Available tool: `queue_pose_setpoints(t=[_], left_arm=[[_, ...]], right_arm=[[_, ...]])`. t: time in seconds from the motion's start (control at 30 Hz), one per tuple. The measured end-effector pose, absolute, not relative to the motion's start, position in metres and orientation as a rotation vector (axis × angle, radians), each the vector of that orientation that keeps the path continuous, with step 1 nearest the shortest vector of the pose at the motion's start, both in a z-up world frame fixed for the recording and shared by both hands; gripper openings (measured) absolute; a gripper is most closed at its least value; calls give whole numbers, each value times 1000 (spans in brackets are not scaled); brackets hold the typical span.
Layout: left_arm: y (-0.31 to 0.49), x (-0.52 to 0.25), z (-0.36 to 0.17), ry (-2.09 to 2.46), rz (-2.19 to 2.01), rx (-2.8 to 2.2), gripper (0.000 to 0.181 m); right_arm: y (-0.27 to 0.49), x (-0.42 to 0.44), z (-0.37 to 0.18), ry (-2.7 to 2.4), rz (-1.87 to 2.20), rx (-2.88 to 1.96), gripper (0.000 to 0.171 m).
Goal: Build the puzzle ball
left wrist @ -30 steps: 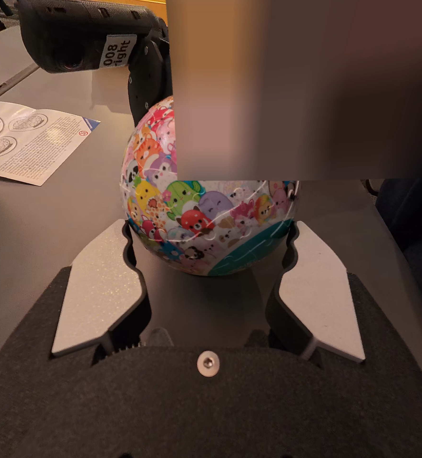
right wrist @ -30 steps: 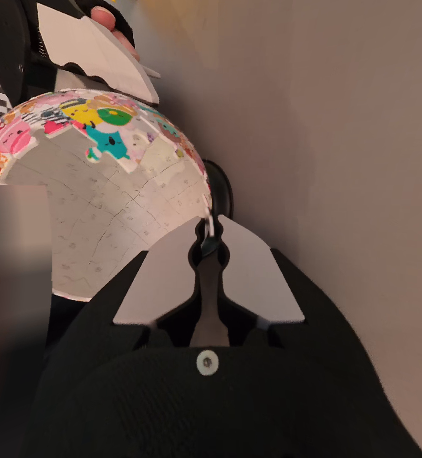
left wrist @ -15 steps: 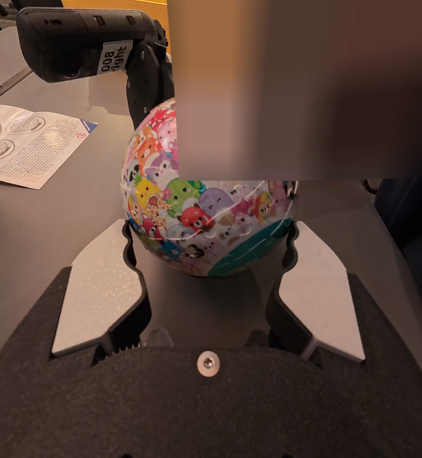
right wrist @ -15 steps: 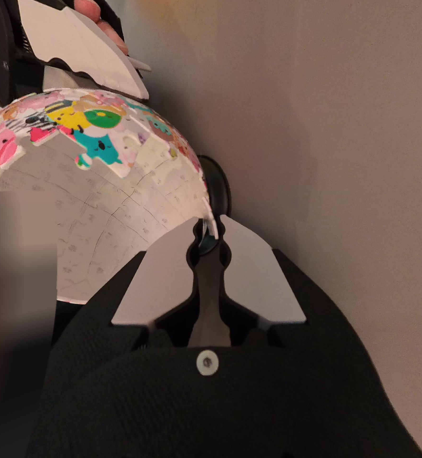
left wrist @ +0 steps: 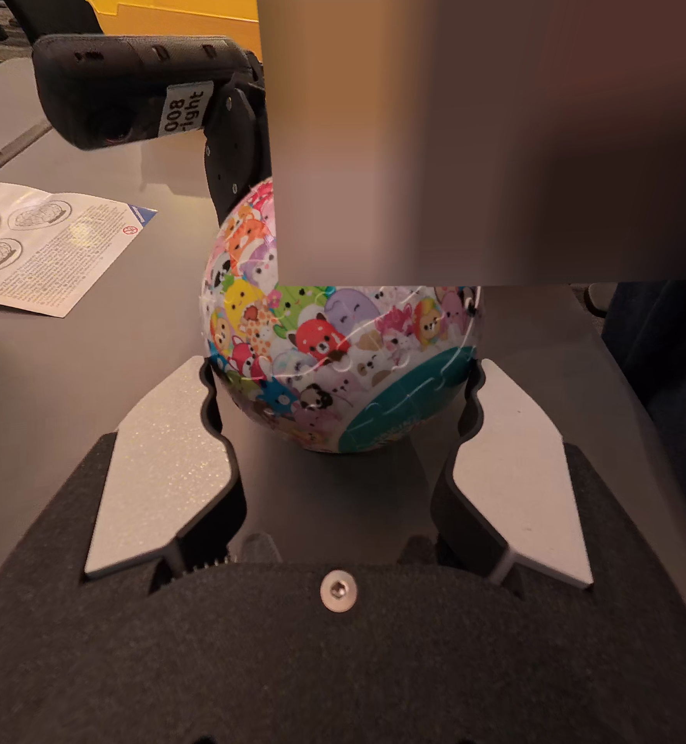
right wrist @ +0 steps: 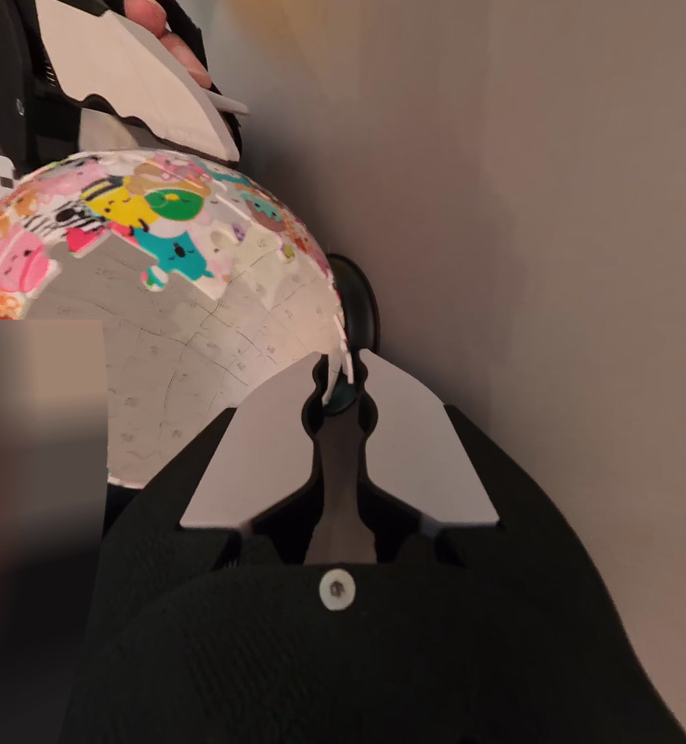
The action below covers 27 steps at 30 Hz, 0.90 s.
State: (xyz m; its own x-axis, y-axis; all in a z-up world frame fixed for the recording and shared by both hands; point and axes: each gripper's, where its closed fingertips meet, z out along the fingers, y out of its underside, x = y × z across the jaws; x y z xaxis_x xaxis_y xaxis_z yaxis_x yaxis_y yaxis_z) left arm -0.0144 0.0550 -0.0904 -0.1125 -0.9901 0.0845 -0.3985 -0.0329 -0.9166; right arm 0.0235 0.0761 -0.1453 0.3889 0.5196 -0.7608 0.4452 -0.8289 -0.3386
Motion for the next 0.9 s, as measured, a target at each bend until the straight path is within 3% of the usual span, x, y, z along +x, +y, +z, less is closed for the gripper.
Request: queue_pose_setpoints(t=[0.23, 0.9], left_arm=[[55, -14, -90, 1575, -1131, -1490, 117], [53, -12, -89, 1590, -1172, -1485, 116]], right_arm=[[79, 23, -140, -858, 1480, -2517, 3], [76, 26, -144, -757, 1588, -2615, 3]])
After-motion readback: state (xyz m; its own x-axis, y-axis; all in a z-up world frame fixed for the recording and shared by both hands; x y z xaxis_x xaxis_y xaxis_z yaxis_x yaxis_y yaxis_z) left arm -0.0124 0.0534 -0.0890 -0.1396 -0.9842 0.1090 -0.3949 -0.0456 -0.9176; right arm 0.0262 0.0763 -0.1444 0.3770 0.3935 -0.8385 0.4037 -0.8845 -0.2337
